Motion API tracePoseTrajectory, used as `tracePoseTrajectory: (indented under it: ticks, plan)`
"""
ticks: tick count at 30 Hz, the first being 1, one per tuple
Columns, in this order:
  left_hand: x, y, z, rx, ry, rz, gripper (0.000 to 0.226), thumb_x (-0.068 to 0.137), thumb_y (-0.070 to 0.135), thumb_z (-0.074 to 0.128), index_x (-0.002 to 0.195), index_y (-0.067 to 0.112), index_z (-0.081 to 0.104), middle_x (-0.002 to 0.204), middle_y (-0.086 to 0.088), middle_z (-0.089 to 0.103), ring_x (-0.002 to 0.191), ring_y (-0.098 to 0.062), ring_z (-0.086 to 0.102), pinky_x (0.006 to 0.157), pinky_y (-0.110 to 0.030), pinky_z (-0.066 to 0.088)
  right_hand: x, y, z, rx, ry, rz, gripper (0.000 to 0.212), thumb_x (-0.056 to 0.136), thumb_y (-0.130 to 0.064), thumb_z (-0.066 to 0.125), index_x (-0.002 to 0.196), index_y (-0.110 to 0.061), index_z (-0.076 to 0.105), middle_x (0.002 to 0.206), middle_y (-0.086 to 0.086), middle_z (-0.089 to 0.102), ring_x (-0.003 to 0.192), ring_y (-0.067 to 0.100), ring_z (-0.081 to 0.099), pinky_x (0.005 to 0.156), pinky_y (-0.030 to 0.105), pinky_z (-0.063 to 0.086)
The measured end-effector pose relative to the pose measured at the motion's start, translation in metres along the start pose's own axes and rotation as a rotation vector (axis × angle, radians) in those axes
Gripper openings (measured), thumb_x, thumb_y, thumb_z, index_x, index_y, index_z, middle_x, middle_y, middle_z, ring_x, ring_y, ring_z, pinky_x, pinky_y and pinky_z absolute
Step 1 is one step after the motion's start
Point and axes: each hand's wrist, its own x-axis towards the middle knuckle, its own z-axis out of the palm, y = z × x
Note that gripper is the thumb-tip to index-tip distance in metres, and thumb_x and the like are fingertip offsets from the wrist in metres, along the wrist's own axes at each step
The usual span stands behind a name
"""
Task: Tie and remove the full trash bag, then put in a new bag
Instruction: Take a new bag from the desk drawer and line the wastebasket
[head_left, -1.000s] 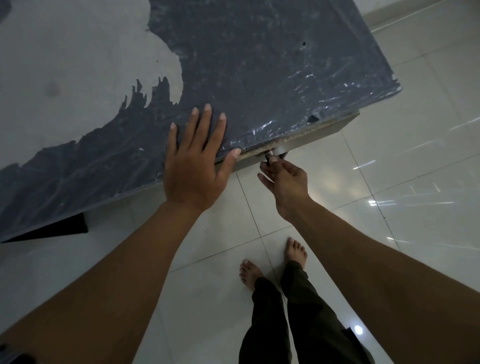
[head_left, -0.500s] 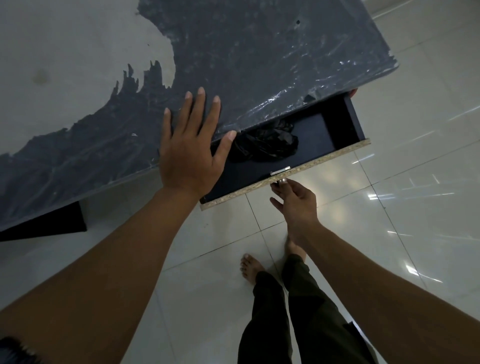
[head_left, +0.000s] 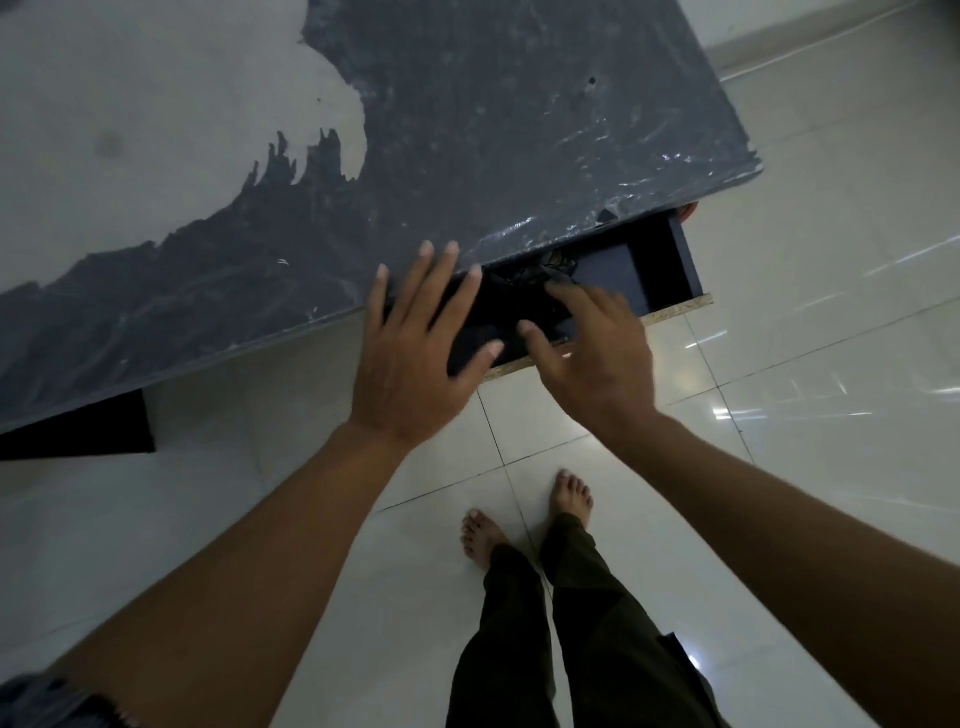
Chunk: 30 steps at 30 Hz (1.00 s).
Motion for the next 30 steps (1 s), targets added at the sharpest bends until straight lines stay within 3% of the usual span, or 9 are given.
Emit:
tracePoseTrajectory:
  ticks: [3, 6, 9, 13, 16, 20, 25, 27, 30]
  plan:
    - [-0.017, 0.007, 0.003, -0.009, 0.017, 0.076, 0.061, 0.093, 0.046, 0.061, 0.141, 0.010, 0.053, 0.153, -0.014, 0.043, 0.146, -0.031, 0.034, 0.118, -0.056, 0.023, 0.029, 0.006, 0.021, -0.067, -0.251, -0.042, 0.074, 0.084, -0.054, 0.062, 0.145, -0.018, 0.043, 0.151, 0.010, 0.042, 0.142, 0.030, 0.036, 0.112, 0.051, 0.035]
    - [-0.031, 0.009, 0.012, -0.040, 0.024, 0.102, 0.054, 0.089, 0.034, 0.068, 0.135, 0.007, 0.059, 0.144, -0.014, 0.054, 0.134, -0.031, 0.049, 0.110, -0.050, 0.039, 0.045, 0.008, 0.034, -0.148, -0.345, -0.082, 0.079, 0.083, -0.057, 0.063, 0.148, -0.020, 0.037, 0.153, 0.015, 0.036, 0.145, 0.034, 0.028, 0.116, 0.056, 0.026]
    - [-0.045, 0.005, 0.024, -0.116, 0.011, 0.013, 0.051, 0.085, 0.023, 0.073, 0.130, 0.004, 0.063, 0.130, -0.013, 0.065, 0.111, -0.030, 0.066, 0.088, -0.043, 0.057, 0.056, 0.002, 0.038, -0.240, -0.400, -0.121, 0.082, 0.080, -0.060, 0.065, 0.147, -0.024, 0.034, 0.150, 0.016, 0.038, 0.141, 0.037, 0.030, 0.115, 0.053, 0.026]
    - [-0.048, 0.000, 0.033, -0.171, 0.014, -0.098, 0.036, 0.082, 0.020, 0.070, 0.115, 0.005, 0.073, 0.105, -0.013, 0.076, 0.085, -0.029, 0.074, 0.065, -0.040, 0.062, 0.070, -0.007, 0.040, -0.357, -0.494, -0.091, 0.079, 0.079, -0.066, 0.064, 0.144, -0.029, 0.039, 0.150, 0.014, 0.037, 0.140, 0.035, 0.032, 0.112, 0.051, 0.029]
    - [-0.044, 0.000, 0.031, -0.226, -0.010, -0.140, 0.031, 0.083, 0.028, 0.063, 0.102, 0.010, 0.078, 0.093, -0.010, 0.078, 0.077, -0.026, 0.075, 0.060, -0.040, 0.062, 0.074, -0.012, 0.040, -0.381, -0.538, -0.061, 0.058, 0.086, -0.055, 0.064, 0.135, -0.027, 0.053, 0.140, 0.014, 0.049, 0.131, 0.032, 0.045, 0.108, 0.047, 0.032]
    - [-0.041, 0.000, 0.023, -0.194, -0.034, -0.114, 0.024, 0.084, 0.026, 0.065, 0.097, 0.011, 0.079, 0.090, -0.006, 0.079, 0.075, -0.024, 0.075, 0.058, -0.037, 0.061, 0.060, -0.011, 0.026, -0.275, -0.398, -0.156, 0.030, 0.090, -0.037, 0.067, 0.112, -0.018, 0.071, 0.116, 0.010, 0.066, 0.106, 0.033, 0.062, 0.092, 0.039, 0.043]
    - [-0.034, 0.002, 0.013, -0.129, -0.009, -0.080, 0.016, 0.083, 0.016, 0.071, 0.097, 0.010, 0.076, 0.089, -0.007, 0.075, 0.072, -0.028, 0.070, 0.056, -0.035, 0.057, 0.029, 0.019, 0.001, -0.052, -0.053, -0.345, 0.021, 0.086, -0.028, 0.065, 0.092, -0.010, 0.074, 0.088, 0.009, 0.063, 0.073, 0.030, 0.059, 0.059, 0.033, 0.040]
    - [-0.031, 0.004, 0.007, -0.030, 0.002, -0.078, 0.031, 0.078, 0.018, 0.076, 0.108, 0.011, 0.072, 0.097, -0.009, 0.069, 0.086, -0.029, 0.063, 0.068, -0.039, 0.054, 0.018, 0.032, -0.009, -0.003, 0.001, -0.358, 0.021, 0.087, -0.027, 0.064, 0.093, -0.008, 0.072, 0.086, 0.008, 0.060, 0.071, 0.025, 0.054, 0.057, 0.035, 0.043]
    - [-0.023, 0.002, -0.005, 0.166, 0.011, -0.125, 0.071, 0.072, 0.039, 0.074, 0.136, 0.015, 0.054, 0.126, -0.015, 0.057, 0.115, -0.032, 0.050, 0.097, -0.047, 0.040, 0.009, 0.039, -0.020, 0.101, 0.034, -0.317, 0.018, 0.087, -0.023, 0.066, 0.088, -0.006, 0.069, 0.084, 0.008, 0.057, 0.068, 0.021, 0.049, 0.054, 0.032, 0.042]
